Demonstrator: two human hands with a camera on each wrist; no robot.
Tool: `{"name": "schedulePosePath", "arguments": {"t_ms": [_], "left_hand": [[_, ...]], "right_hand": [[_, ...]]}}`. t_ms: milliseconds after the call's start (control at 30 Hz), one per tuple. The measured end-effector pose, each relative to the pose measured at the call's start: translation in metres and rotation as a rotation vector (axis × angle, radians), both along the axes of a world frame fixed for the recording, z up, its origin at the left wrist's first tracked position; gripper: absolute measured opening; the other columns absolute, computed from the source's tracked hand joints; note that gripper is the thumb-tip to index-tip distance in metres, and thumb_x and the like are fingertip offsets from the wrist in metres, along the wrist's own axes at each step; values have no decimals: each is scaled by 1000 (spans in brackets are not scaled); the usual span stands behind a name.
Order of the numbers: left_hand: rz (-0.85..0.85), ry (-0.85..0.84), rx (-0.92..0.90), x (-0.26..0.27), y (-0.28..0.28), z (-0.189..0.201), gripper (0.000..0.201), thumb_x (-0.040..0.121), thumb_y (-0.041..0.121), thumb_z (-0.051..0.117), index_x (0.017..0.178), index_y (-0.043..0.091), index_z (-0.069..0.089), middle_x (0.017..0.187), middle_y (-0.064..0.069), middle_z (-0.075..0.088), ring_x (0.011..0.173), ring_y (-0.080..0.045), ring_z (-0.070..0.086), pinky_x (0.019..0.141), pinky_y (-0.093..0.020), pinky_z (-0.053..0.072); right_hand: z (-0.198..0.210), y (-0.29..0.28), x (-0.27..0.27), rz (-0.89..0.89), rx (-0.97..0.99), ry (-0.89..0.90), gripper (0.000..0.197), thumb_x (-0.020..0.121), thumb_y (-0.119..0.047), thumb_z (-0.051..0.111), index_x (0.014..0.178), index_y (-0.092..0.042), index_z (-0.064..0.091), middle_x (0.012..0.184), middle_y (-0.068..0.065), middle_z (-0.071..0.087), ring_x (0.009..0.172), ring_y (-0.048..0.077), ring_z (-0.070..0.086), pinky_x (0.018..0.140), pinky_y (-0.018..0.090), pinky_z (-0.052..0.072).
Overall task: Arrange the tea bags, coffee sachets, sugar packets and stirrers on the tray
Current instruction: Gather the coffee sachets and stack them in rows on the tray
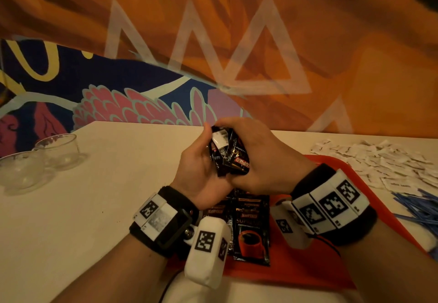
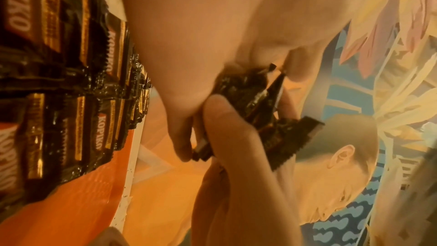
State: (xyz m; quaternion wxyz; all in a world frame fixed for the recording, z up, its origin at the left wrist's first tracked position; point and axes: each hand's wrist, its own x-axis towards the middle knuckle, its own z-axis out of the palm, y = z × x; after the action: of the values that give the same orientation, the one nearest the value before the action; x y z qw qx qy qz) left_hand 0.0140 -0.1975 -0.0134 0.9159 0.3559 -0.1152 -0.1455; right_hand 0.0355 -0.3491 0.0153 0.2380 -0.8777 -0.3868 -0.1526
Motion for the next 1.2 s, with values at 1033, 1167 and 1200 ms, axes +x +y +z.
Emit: {"name": "schedulePosePath", "arguments": {"t_ms": [1033, 1167, 1200], "left_hand": [[-31, -60, -73, 3, 0, -6, 81, 79, 68, 58, 139, 14, 57, 142, -16, 55, 134, -35, 50, 112, -51, 39], [21, -27, 42, 7, 0, -1, 88, 83, 79, 41, 139, 14, 56, 143, -17, 55, 130, -33, 55, 109, -48, 42], [14, -21, 59, 7, 1, 0, 87, 82, 80, 39, 134, 14, 61, 138, -17, 59, 127, -32, 58, 107, -47, 44]], "right_hand": [[5, -1, -3, 101, -33, -9, 102, 65, -36, 88, 145, -26, 26, 148, 0, 39, 128, 22, 49, 101, 45, 47], [0, 6, -7, 80, -146, -32, 127, 58, -42, 92, 155, -31, 10, 163, -2, 15, 146, 18, 27, 119, 38, 29], [-1, 8, -11, 59, -171, -32, 132, 57, -43, 92, 156, -29, 7, 165, -4, 5, 149, 16, 20, 118, 33, 26]]}}
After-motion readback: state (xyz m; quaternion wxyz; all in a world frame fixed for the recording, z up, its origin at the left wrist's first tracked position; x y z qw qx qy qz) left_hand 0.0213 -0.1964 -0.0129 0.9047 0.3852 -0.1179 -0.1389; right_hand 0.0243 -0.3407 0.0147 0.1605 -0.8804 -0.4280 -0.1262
